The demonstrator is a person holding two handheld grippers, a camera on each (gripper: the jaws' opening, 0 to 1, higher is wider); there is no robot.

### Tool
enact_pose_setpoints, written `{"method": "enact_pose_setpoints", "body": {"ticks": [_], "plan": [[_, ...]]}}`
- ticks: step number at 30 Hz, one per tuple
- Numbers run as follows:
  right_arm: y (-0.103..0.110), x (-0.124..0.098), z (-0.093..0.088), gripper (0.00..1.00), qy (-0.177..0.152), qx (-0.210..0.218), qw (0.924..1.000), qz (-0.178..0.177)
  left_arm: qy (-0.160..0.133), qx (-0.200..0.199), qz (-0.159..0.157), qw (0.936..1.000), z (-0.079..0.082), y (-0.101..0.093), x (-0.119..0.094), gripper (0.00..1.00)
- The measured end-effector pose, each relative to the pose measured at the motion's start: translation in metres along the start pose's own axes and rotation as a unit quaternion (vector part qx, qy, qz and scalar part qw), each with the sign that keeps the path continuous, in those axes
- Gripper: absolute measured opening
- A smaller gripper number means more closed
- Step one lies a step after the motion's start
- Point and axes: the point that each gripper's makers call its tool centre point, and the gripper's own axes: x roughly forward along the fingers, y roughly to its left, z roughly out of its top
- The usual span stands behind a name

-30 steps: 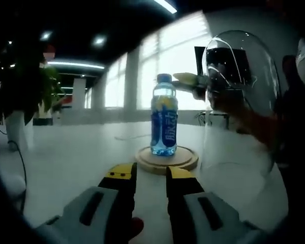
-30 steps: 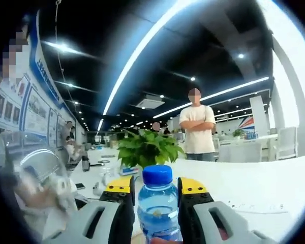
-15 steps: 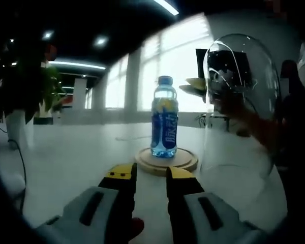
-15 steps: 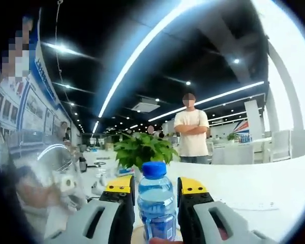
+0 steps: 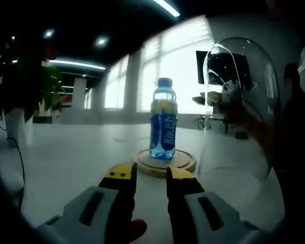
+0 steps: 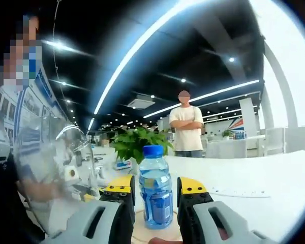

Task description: Open the cover put in the Mizone put the cover back on

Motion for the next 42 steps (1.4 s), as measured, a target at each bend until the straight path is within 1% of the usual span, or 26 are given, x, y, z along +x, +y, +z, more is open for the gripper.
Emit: {"method": "enact_pose_setpoints", "body": {"ticks": [4, 9, 12, 16, 20, 22, 25, 26, 28, 31, 34, 37, 40, 41, 42], "plan": [[0.001, -0.009, -0.009, 0.26, 0.007, 0.001, 1.0000, -0.003, 0.000, 0.003, 0.000, 1.0000, 0.000, -0.001, -0.001, 0.18], [0.003, -0.025, -0.029, 0.25, 0.024, 0.000, 0.9997, -0.010, -0.001, 0.007, -0.002, 1.0000, 0.001, -0.002, -0.002, 0.18], [0.001, -0.033, -0.039, 0.25, 0.030, 0.009, 0.9994, -0.017, 0.002, 0.011, -0.002, 0.9999, 0.000, -0.002, -0.001, 0.18], [0.001, -0.042, -0.054, 0.24, 0.037, 0.021, 0.9988, -0.024, -0.002, 0.013, -0.004, 0.9999, 0.002, -0.003, -0.002, 0.18], [0.002, -0.048, -0.066, 0.23, 0.041, 0.033, 0.9983, -0.027, -0.006, 0.000, -0.006, 1.0000, 0.003, -0.003, -0.002, 0.18], [0.003, -0.051, -0.070, 0.21, 0.041, 0.031, 0.9982, -0.029, -0.006, -0.003, -0.008, 0.9999, 0.003, -0.003, -0.002, 0.17], [0.002, -0.059, -0.076, 0.21, 0.042, 0.019, 0.9983, -0.037, 0.005, -0.002, -0.009, 0.9999, -0.001, -0.004, -0.002, 0.17], [0.000, -0.062, -0.081, 0.21, 0.050, 0.014, 0.9978, -0.042, 0.012, -0.001, -0.009, 0.9999, -0.004, -0.004, -0.001, 0.17], [0.000, -0.068, -0.086, 0.20, 0.056, 0.014, 0.9973, -0.046, 0.018, 0.001, -0.007, 0.9998, -0.006, -0.004, -0.001, 0.17], [0.002, -0.076, -0.091, 0.19, 0.055, 0.015, 0.9975, -0.042, 0.016, 0.000, -0.010, 0.9998, -0.005, -0.005, -0.002, 0.18], [0.004, -0.081, -0.094, 0.19, 0.053, 0.004, 0.9978, -0.040, 0.011, 0.001, -0.014, 0.9998, -0.002, -0.006, -0.002, 0.18], [0.002, -0.083, -0.103, 0.20, 0.054, -0.007, 0.9976, -0.043, 0.011, 0.001, -0.011, 0.9999, -0.002, -0.005, -0.003, 0.18], [-0.002, -0.082, -0.113, 0.20, 0.063, -0.008, 0.9968, -0.049, 0.009, -0.002, -0.009, 0.9999, -0.001, -0.004, -0.003, 0.18], [-0.003, -0.083, -0.117, 0.20, 0.076, -0.005, 0.9956, -0.054, 0.009, -0.001, -0.008, 0.9999, -0.001, -0.004, -0.003, 0.18], [-0.002, -0.082, -0.118, 0.20, 0.077, -0.012, 0.9956, -0.052, 0.009, -0.001, -0.007, 0.9999, -0.002, -0.004, -0.003, 0.18]]}}
